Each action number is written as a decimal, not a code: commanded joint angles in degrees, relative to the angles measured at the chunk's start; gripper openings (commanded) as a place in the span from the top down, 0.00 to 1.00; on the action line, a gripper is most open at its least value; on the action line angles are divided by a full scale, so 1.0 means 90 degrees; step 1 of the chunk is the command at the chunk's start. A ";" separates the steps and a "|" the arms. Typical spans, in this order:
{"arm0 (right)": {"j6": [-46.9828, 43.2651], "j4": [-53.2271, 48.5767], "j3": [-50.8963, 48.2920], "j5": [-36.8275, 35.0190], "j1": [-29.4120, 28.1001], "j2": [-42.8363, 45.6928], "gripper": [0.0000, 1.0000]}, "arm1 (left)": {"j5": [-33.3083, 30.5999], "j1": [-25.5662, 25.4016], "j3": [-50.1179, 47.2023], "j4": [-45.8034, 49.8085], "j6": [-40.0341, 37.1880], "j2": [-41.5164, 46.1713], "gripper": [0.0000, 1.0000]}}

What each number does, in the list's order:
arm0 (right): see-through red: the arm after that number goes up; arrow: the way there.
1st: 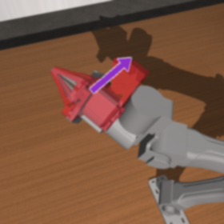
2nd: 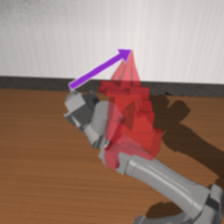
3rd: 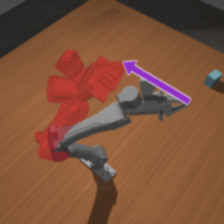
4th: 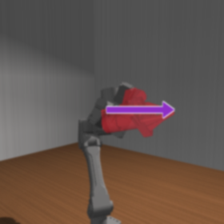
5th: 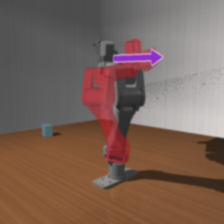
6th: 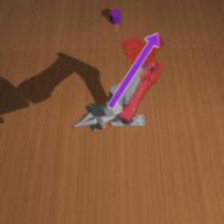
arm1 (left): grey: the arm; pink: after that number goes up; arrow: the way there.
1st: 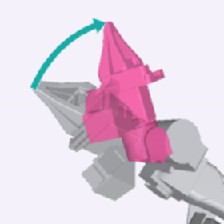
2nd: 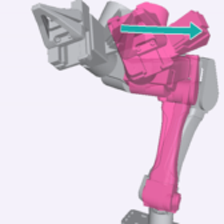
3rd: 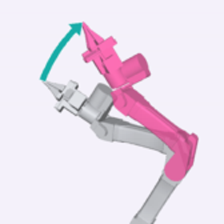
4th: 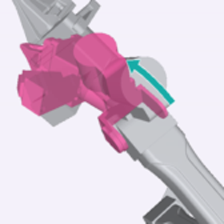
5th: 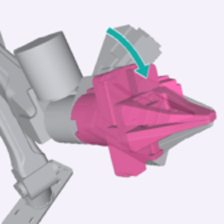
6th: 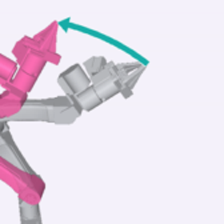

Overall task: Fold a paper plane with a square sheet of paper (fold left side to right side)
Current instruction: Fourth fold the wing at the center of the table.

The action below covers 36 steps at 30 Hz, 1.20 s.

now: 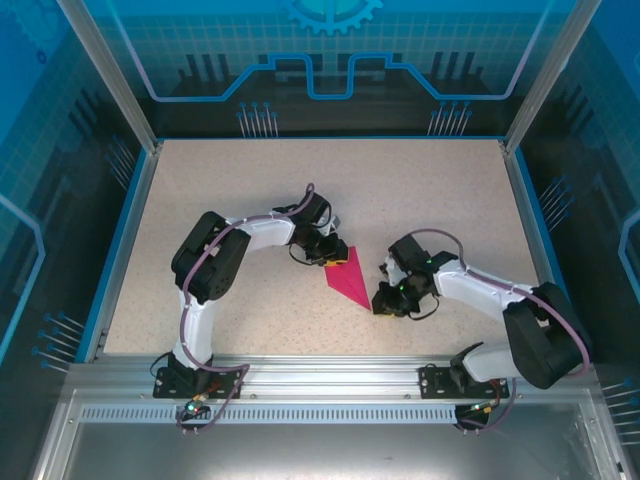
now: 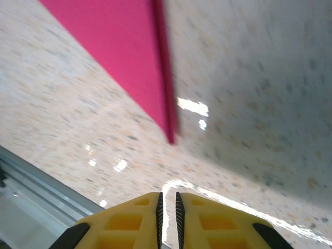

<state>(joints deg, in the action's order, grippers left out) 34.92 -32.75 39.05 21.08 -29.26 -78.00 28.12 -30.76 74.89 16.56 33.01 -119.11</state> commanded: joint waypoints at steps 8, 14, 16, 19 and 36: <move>0.0968 0.1670 0.0888 -0.0177 -0.0352 -0.1329 0.84 | -0.0536 0.0065 -0.0107 0.0199 -0.0041 -0.0211 0.72; 0.1245 0.2244 0.1211 -0.0379 -0.0413 -0.2015 0.84 | -0.0509 0.0045 -0.0075 0.0201 -0.0045 -0.0218 0.72; 0.1238 0.2337 0.1227 -0.0382 -0.0415 -0.2124 0.84 | -0.0515 0.0046 -0.0079 0.0211 -0.0055 -0.0214 0.72; 0.1256 0.2477 0.1220 -0.0386 -0.0421 -0.2230 0.84 | -0.0517 0.0053 -0.0079 0.0213 -0.0056 -0.0229 0.72; 0.1247 0.1579 0.0907 -0.0611 -0.0385 -0.2397 0.87 | -0.0594 0.0050 -0.0068 0.0260 -0.0084 -0.0272 0.72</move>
<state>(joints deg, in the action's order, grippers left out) 46.11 -11.84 50.81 16.99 -32.71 -100.79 28.10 -30.81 74.89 16.56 33.01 -119.11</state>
